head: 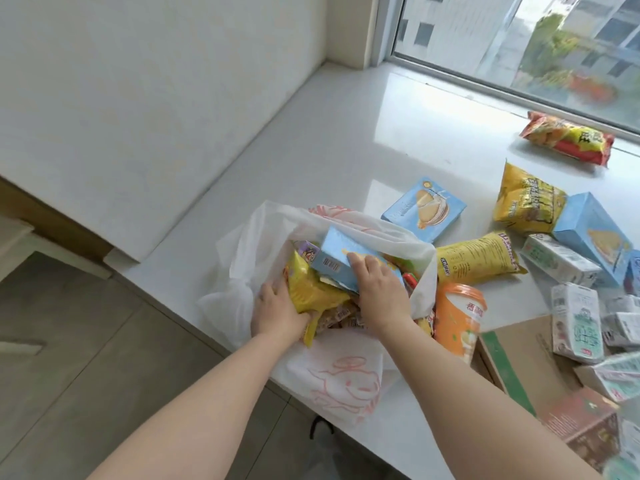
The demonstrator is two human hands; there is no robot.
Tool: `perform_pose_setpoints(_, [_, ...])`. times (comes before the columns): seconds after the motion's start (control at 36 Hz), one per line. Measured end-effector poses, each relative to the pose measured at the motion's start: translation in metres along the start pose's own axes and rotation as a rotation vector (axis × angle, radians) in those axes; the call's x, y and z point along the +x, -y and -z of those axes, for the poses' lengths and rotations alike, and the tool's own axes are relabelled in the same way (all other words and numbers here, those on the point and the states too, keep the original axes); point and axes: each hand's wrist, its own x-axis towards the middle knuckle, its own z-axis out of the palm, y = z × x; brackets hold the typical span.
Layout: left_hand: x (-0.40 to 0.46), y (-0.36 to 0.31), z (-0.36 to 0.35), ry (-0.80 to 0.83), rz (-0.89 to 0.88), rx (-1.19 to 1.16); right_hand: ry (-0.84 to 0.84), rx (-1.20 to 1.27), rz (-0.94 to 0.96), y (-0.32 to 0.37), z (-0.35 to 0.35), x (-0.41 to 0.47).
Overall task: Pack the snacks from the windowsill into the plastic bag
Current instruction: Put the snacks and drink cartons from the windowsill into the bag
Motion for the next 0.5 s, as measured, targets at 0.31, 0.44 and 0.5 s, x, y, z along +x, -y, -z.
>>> perform_pose_setpoints(0.31, [0.01, 0.0, -0.004, 0.165, -0.002, 0.306, 0.284, 0.073, -0.052, 0.015, -0.01, 0.002])
perform_pose_setpoints(0.44, [0.003, -0.022, 0.013, 0.095, 0.076, 0.076, 0.32, 0.168, -0.065, -0.007, 0.003, -0.002])
perform_pose_setpoints(0.5, [-0.01, -0.037, 0.02, -0.024, 0.006, 0.04, 0.234, 0.268, -0.067, -0.012, 0.009, -0.013])
